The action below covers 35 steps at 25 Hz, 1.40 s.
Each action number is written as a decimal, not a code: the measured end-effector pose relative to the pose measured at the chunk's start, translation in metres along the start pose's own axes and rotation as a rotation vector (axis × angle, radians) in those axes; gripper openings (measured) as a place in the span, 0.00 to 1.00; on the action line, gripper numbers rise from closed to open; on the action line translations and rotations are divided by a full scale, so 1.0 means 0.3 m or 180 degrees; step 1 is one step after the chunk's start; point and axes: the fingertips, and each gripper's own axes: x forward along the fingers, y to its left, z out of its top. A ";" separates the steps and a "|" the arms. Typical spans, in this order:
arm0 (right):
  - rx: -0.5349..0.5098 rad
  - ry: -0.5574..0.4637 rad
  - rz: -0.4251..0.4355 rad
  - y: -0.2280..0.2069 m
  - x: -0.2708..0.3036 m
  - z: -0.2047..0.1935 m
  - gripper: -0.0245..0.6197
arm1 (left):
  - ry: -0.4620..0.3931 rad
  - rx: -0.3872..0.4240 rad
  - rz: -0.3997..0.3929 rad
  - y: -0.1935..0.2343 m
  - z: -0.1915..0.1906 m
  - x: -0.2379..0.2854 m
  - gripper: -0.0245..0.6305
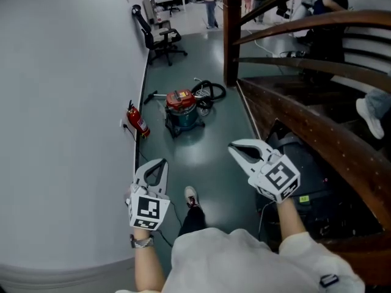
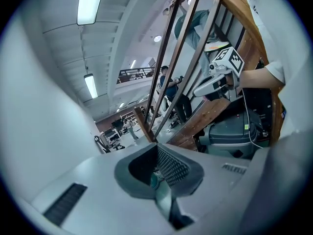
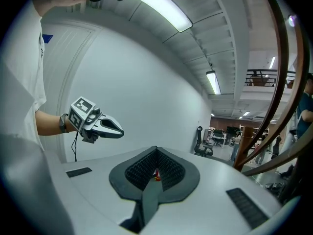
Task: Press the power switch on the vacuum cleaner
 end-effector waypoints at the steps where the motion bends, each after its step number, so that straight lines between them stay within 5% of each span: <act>1: 0.0006 -0.0002 0.0001 -0.013 0.010 -0.003 0.08 | -0.0004 -0.0007 0.0002 0.008 -0.003 0.015 0.03; 19: -0.0138 0.0071 -0.0084 -0.378 0.411 0.018 0.08 | -0.0109 -0.0049 -0.0111 0.368 -0.053 0.478 0.03; 35: 0.0069 0.0101 -0.0277 -0.649 0.707 0.018 0.08 | -0.0088 -0.0059 -0.0203 0.639 -0.082 0.788 0.03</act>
